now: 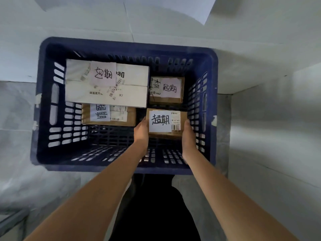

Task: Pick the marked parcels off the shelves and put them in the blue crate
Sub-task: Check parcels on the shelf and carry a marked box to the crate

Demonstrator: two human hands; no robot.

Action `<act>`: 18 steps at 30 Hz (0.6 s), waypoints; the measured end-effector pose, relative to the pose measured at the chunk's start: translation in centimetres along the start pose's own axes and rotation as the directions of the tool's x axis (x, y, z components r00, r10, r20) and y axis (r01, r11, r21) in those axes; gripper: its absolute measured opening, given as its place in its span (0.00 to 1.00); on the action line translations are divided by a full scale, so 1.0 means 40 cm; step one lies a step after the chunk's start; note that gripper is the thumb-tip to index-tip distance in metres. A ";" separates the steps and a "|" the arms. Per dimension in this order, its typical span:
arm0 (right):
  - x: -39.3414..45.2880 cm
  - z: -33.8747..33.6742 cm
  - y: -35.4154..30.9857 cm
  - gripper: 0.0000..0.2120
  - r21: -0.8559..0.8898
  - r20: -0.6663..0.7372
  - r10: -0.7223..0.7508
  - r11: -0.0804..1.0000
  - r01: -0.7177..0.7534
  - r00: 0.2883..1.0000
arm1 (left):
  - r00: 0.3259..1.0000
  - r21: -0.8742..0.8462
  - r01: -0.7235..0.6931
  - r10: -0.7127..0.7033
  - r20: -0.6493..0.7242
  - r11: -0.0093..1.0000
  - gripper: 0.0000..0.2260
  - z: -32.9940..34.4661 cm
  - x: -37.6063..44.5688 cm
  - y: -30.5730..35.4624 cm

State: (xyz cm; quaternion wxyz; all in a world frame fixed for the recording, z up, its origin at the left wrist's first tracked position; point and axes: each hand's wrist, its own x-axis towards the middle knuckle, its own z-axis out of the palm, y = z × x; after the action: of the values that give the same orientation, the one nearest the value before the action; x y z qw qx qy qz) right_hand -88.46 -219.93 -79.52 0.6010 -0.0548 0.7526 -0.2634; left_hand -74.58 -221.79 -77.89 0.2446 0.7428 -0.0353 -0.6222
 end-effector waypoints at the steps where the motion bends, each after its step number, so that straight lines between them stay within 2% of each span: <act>1: 0.026 0.008 0.005 0.23 0.003 0.014 -0.005 1.000 0.005 1.000 | 1.000 -0.024 0.005 -0.004 0.021 1.000 0.17 0.002 0.026 -0.008; 4: 0.086 0.040 0.008 0.20 0.026 0.037 -0.042 0.999 0.041 0.998 | 0.998 -0.082 0.014 -0.009 0.058 0.997 0.16 0.010 0.086 -0.020; 13: 0.145 0.060 0.025 0.15 -0.014 -0.090 -0.063 0.998 0.062 0.994 | 0.998 -0.059 0.010 -0.006 0.068 0.998 0.18 0.012 0.150 -0.030; 16: 0.138 0.061 0.019 0.21 0.011 -0.133 -0.062 0.998 0.064 0.989 | 0.995 -0.020 0.021 -0.019 0.100 1.000 0.18 0.025 0.152 -0.003; 18: 0.146 0.064 0.015 0.22 0.027 -0.114 -0.062 0.997 0.066 0.991 | 0.995 0.004 0.030 -0.030 0.098 1.000 0.17 0.037 0.153 0.022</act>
State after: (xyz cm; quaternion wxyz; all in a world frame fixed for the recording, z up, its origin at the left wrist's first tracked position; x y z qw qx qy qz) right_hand -87.54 -222.58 -85.28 0.5492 -0.0546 0.7794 -0.2966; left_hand -74.40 -225.23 -83.25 0.2325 0.7121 -0.0369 -0.6614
